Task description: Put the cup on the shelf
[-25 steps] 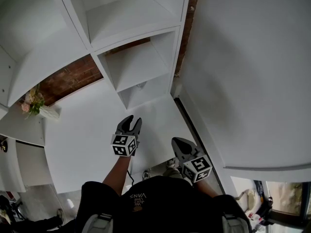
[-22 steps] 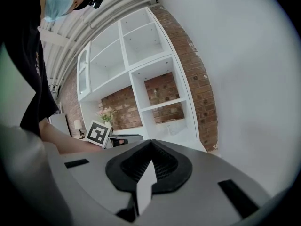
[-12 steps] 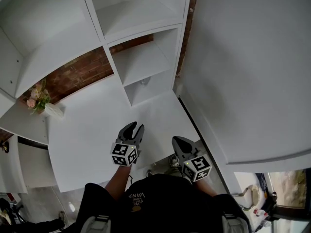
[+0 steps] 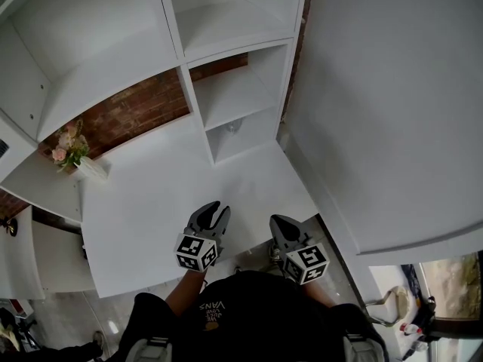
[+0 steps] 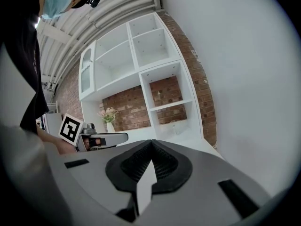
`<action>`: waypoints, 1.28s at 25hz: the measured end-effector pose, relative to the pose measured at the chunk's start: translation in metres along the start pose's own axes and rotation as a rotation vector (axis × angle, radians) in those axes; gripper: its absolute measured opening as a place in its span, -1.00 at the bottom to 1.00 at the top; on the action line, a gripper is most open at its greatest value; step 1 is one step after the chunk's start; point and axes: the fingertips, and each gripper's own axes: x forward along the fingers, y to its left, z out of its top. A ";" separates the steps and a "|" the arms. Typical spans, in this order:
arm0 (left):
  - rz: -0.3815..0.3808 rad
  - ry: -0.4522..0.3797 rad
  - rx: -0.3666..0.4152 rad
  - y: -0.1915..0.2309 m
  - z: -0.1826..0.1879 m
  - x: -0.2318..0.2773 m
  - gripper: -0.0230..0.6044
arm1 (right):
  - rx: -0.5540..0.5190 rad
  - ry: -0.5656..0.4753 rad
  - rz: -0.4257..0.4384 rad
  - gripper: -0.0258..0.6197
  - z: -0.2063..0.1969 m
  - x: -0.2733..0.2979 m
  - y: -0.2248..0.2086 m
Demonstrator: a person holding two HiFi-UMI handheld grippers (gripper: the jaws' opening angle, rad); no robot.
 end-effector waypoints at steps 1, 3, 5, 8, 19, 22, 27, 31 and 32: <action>-0.003 0.006 0.002 -0.001 0.000 -0.005 -0.53 | 0.000 0.001 -0.002 -0.94 -0.002 0.000 0.003; -0.008 0.019 0.016 -0.003 0.001 -0.015 -0.54 | 0.004 0.005 -0.003 -0.93 -0.004 0.000 0.009; -0.012 0.032 0.029 -0.004 0.001 -0.024 -0.55 | 0.007 0.010 -0.006 -0.93 -0.008 0.000 0.014; -0.013 0.042 0.035 -0.004 -0.003 -0.037 -0.58 | 0.005 0.021 -0.014 -0.93 -0.016 0.000 0.018; 0.001 0.042 0.025 -0.001 -0.010 -0.061 -0.87 | -0.007 0.049 -0.027 -0.93 -0.036 0.002 0.027; -0.003 0.032 0.032 0.000 -0.008 -0.063 -0.89 | -0.019 0.069 -0.034 -0.94 -0.041 0.003 0.028; -0.009 0.036 0.041 0.001 -0.005 -0.067 -0.90 | -0.035 0.083 -0.044 -0.94 -0.042 0.005 0.031; -0.015 0.034 0.043 0.000 -0.003 -0.067 -0.90 | -0.032 0.085 -0.043 -0.94 -0.040 0.006 0.033; -0.016 0.035 0.043 0.001 -0.003 -0.067 -0.90 | -0.033 0.081 -0.043 -0.94 -0.038 0.006 0.033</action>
